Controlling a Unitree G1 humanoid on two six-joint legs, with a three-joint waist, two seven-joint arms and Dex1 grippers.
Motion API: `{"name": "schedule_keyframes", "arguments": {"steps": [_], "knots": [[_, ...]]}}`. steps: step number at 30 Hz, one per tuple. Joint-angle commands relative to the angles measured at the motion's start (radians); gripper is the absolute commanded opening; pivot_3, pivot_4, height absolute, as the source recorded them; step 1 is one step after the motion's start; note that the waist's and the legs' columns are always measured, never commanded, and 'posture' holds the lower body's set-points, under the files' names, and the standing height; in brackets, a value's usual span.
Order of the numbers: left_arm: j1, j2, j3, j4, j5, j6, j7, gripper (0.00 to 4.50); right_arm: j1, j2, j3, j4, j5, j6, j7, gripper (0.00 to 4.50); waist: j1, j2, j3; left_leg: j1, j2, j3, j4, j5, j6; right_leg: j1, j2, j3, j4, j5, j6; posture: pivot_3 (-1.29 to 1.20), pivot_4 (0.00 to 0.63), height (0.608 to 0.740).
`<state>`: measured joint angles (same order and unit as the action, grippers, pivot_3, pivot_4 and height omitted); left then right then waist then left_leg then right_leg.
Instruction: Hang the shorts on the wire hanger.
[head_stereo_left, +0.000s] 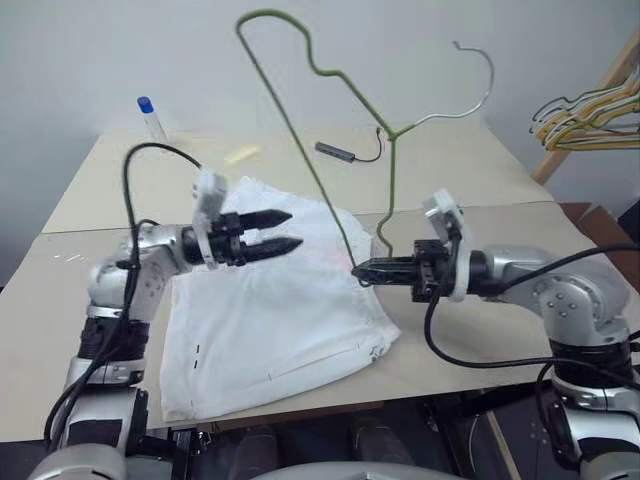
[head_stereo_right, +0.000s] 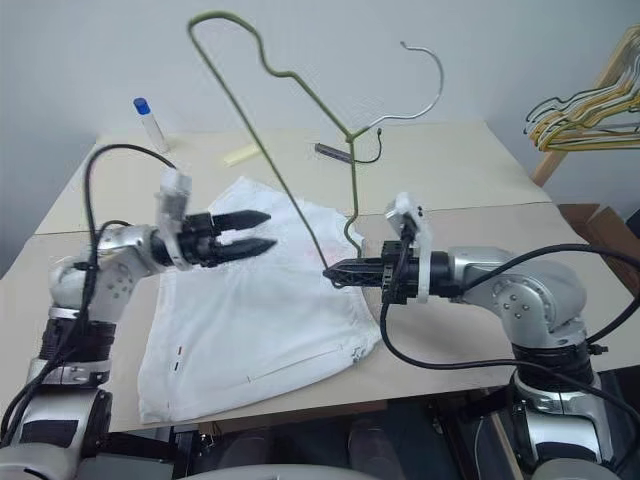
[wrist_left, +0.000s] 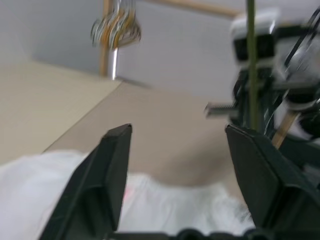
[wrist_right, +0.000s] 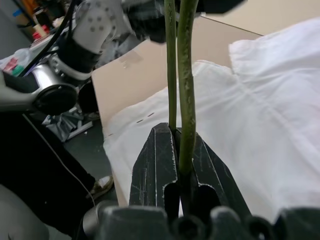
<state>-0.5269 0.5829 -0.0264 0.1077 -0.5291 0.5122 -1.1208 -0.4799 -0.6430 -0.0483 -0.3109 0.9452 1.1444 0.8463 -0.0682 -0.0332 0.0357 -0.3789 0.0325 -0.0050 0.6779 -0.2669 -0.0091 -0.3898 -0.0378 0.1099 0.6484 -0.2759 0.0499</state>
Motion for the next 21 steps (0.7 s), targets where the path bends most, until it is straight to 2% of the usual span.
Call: {"name": "schedule_keyframes", "arguments": {"steps": [1, 5, 8, 12, 16, 21], "knots": [[0.009, 0.033, -0.049, 0.028, 0.157, -0.125, 0.051, 4.46, 0.060, -0.055, -0.071, 0.006, 0.004, 0.023, -0.031, 0.00, 0.002, 0.000, 0.000, 0.000, 0.000, 0.000, 0.000, 0.000, 0.000, 0.000, 0.000, 0.000, 0.000, 0.000, 0.000, -0.06, 0.000, 0.740], [0.040, 0.070, -0.061, 0.014, 0.220, -0.195, 0.034, 4.46, 0.200, -0.145, -0.078, -0.034, -0.052, -0.038, 0.003, 0.00, 0.003, 0.000, 0.000, -0.005, 0.000, 0.000, 0.000, 0.000, 0.000, -0.004, -0.001, 0.000, -0.001, 0.000, 0.000, -0.07, 0.000, 0.740], [0.064, 0.106, -0.063, -0.019, 0.234, -0.209, 0.004, 4.46, 0.265, -0.228, -0.113, 0.039, 0.027, 0.049, 0.124, 0.00, 0.000, 0.001, 0.000, -0.005, 0.000, 0.000, 0.001, 0.000, 0.000, -0.003, -0.001, 0.000, 0.000, 0.000, 0.000, -0.07, 0.000, 0.740], [0.100, 0.151, -0.067, -0.055, 0.246, -0.233, -0.037, 4.46, 0.308, -0.393, -0.073, 0.183, 0.056, 0.143, 0.310, 0.00, -0.003, 0.001, 0.001, -0.002, 0.000, 0.001, 0.001, 0.000, 0.000, -0.002, -0.001, 0.000, 0.000, 0.000, 0.001, -0.07, 0.000, 0.740], [0.110, 0.160, -0.065, -0.065, 0.256, -0.237, -0.041, 4.46, 0.251, -0.489, 0.066, 0.344, -0.001, 0.209, 0.437, 0.00, -0.004, 0.001, 0.001, 0.002, 0.000, 0.002, 0.001, 0.000, 0.000, 0.001, -0.001, 0.000, -0.001, 0.000, 0.001, -0.07, 0.000, 0.740], [0.113, 0.152, -0.071, -0.089, 0.256, -0.228, -0.040, 4.46, 0.165, -0.524, 0.240, 0.482, -0.116, 0.181, 0.560, 0.00, -0.004, 0.001, 0.001, 0.003, 0.001, 0.002, 0.001, 0.000, 0.000, 0.001, 0.000, 0.001, -0.001, -0.001, 0.003, -0.06, 0.000, 0.740]]}}
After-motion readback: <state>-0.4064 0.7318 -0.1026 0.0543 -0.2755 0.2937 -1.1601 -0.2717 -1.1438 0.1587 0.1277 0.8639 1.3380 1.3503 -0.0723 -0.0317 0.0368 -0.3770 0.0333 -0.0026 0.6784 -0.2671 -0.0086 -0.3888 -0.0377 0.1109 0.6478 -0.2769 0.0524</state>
